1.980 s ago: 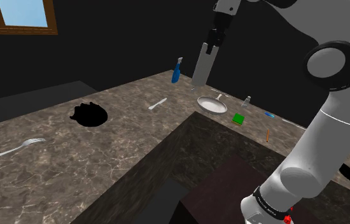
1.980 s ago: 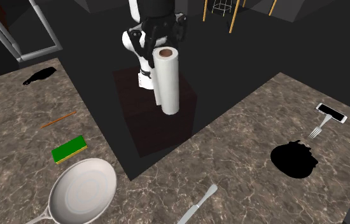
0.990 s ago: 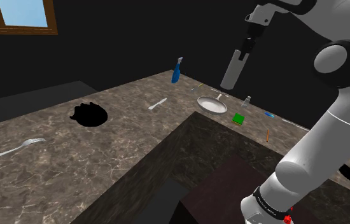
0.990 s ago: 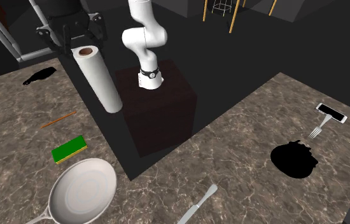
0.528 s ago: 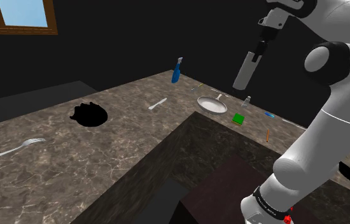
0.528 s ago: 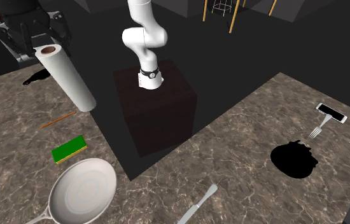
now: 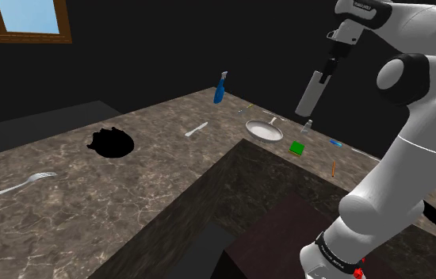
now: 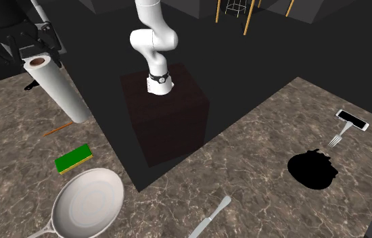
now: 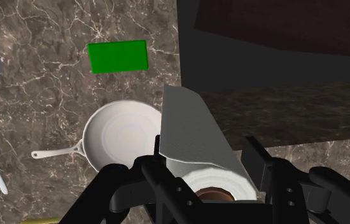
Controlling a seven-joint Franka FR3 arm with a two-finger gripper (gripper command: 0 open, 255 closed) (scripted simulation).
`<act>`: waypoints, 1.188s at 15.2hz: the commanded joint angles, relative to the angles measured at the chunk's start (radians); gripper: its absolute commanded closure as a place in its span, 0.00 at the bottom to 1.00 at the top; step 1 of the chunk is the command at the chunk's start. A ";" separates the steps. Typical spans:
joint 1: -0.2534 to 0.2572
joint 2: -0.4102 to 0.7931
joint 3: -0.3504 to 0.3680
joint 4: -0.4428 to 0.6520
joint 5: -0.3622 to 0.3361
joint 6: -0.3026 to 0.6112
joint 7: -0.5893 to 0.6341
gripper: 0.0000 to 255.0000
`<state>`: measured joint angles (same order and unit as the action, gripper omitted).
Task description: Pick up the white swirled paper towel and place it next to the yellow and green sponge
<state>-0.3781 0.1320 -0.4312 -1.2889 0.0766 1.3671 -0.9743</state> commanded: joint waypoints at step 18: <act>0.024 -0.090 0.013 -0.370 -0.038 0.289 0.017 1.00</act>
<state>-0.3537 0.0428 -0.4185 -1.6430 0.0388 1.6405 -0.9571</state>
